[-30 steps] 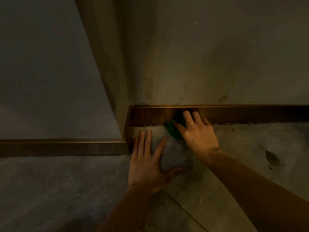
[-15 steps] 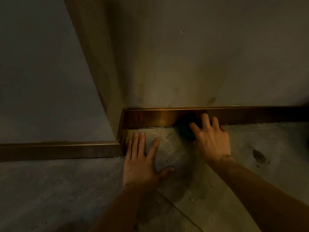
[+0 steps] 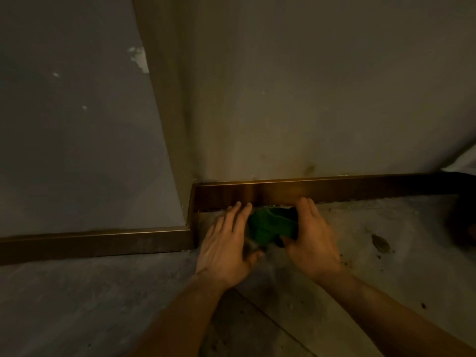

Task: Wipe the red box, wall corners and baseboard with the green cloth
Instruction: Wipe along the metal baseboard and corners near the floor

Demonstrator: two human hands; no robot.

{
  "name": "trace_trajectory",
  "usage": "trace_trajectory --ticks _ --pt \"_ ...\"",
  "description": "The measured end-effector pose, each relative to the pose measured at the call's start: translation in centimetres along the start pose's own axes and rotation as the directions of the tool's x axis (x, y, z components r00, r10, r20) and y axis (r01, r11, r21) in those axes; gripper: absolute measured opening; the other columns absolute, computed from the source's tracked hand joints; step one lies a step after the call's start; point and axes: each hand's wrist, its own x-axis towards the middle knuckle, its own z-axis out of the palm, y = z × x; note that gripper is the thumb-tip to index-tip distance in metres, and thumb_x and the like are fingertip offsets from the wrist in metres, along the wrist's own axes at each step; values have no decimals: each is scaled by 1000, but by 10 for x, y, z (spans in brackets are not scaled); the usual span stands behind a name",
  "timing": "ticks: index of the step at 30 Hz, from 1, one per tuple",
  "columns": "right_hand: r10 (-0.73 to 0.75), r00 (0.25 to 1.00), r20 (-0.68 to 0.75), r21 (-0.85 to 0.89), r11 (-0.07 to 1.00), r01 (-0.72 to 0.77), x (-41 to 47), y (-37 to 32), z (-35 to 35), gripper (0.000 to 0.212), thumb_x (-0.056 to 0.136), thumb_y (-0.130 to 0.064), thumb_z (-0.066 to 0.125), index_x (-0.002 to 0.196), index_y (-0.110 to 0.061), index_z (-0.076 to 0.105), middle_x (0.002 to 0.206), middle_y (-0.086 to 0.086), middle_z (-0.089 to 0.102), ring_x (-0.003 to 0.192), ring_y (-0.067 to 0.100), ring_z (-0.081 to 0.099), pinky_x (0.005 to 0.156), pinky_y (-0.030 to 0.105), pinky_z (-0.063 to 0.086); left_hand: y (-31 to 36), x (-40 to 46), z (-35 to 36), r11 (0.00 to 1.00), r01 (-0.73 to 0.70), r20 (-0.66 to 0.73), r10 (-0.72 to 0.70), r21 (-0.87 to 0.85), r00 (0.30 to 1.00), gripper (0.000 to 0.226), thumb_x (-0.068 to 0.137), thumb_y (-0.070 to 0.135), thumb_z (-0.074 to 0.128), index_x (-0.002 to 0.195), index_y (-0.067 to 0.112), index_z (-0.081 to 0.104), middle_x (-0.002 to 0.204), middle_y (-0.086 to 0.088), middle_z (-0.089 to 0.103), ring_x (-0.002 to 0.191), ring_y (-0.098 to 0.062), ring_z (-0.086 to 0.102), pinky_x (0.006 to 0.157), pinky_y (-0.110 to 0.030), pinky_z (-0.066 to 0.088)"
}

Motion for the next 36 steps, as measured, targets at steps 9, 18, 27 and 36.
trace_trajectory --ticks 9,18,27,36 --pt "-155 987 45 117 982 149 -12 -46 -23 74 69 -11 84 132 -27 49 119 -9 49 105 12 56 89 29 50 15 -12 -66 994 -91 -51 95 64 994 79 81 30 77 143 43 30 129 8 63 117 -16 57 101 -37 45" --pt "-267 956 124 40 964 265 -11 -68 -73 63 67 -21 88 122 -26 58 113 -6 53 100 17 59 84 36 53 43 -21 -124 969 -129 -102 153 213 983 48 77 27 74 114 40 47 107 9 69 101 -20 61 80 -36 42" --pt "-335 933 128 -2 941 338 -4 -90 -116 60 69 -23 86 121 -31 56 113 -6 54 101 21 60 84 35 52 70 -22 -171 931 -182 -80 218 317 973 40 80 34 70 115 33 49 107 3 70 97 -27 64 71 -34 38" --pt "-394 911 122 43 919 392 5 -130 -115 56 73 -27 82 121 -33 54 115 -7 52 103 21 59 86 37 51 59 -29 -222 871 -174 -17 205 459 979 38 81 38 71 108 30 45 100 -2 68 90 -33 65 65 -35 34"
